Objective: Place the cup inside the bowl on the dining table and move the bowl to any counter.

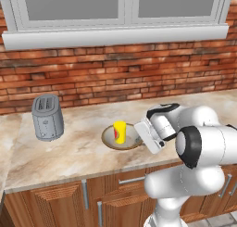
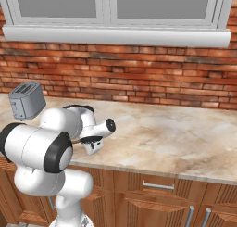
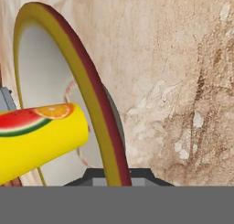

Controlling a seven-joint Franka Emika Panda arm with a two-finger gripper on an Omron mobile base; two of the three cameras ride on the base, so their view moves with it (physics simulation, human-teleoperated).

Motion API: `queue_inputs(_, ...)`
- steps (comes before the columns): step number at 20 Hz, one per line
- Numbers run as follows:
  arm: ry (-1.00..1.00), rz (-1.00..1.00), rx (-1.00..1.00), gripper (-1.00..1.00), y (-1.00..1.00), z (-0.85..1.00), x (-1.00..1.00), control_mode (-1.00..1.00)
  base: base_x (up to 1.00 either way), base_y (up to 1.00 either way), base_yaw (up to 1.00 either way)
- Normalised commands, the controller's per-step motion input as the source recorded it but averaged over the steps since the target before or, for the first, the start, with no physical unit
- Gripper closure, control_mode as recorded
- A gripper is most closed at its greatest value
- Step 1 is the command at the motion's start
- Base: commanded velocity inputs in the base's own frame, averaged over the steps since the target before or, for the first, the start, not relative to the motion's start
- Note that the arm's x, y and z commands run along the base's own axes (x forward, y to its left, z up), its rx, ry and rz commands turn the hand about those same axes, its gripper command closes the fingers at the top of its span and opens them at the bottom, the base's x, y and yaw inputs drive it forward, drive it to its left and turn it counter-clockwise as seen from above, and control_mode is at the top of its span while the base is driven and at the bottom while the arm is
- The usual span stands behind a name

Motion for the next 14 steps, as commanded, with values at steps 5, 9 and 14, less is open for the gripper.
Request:
queue_inputs(5,0.01,-0.01,0.0,1.0,0.0,0.0,0.0,-1.0,0.0,0.0,0.0)
queue_inputs(9,0.0,0.0,0.0,1.0,0.0,0.0,0.0,-1.0,0.0,0.0,0.0)
queue_inputs(14,0.0,0.0,0.0,-1.0,0.0,0.0,0.0,-1.0,0.0,0.0,0.0)
